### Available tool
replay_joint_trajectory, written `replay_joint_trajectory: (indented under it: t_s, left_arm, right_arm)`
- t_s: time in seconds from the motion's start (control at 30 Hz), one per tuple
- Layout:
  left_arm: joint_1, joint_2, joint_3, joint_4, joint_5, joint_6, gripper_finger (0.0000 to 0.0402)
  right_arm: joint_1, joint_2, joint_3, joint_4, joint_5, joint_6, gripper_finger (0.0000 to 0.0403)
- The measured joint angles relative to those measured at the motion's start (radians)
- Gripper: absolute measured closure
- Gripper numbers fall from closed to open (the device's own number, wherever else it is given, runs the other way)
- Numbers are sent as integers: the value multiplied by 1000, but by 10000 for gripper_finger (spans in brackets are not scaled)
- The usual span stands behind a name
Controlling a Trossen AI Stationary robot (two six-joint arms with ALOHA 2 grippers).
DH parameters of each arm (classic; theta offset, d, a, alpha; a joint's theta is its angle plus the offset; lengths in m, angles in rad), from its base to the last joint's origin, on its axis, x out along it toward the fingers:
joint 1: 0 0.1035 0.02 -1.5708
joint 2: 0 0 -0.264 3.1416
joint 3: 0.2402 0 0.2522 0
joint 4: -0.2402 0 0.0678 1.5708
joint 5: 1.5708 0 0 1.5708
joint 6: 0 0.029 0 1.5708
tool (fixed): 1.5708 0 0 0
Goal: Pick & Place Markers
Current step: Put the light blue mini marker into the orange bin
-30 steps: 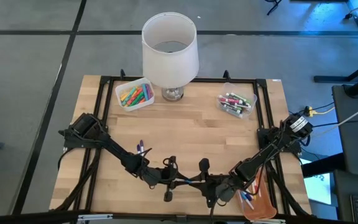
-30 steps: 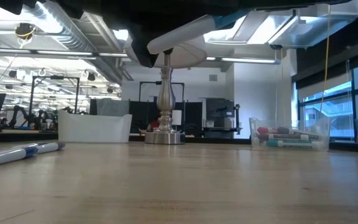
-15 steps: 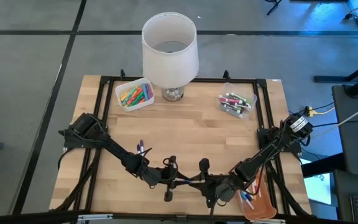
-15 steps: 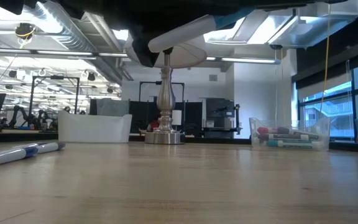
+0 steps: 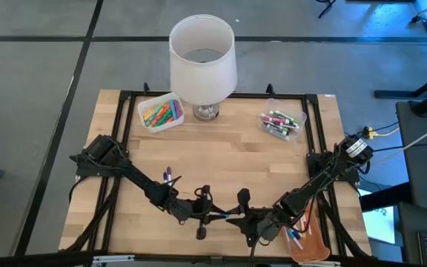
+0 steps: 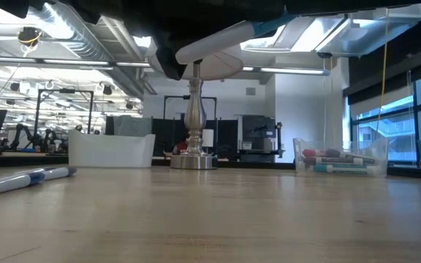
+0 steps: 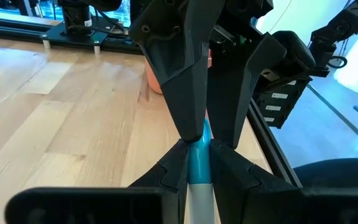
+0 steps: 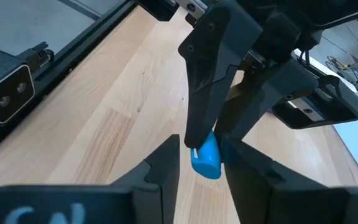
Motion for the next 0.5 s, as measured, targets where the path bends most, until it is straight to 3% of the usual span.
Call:
replay_joint_trajectory:
  t_s: [0.17, 0.5]
  left_arm:
    - [0, 0, 0, 0, 4, 0, 351]
    - [0, 0, 0, 2, 26, 0, 352]
  right_arm:
    - [0, 0, 0, -2, 0, 0, 284]
    - [1, 0, 0, -8, -2, -7, 335]
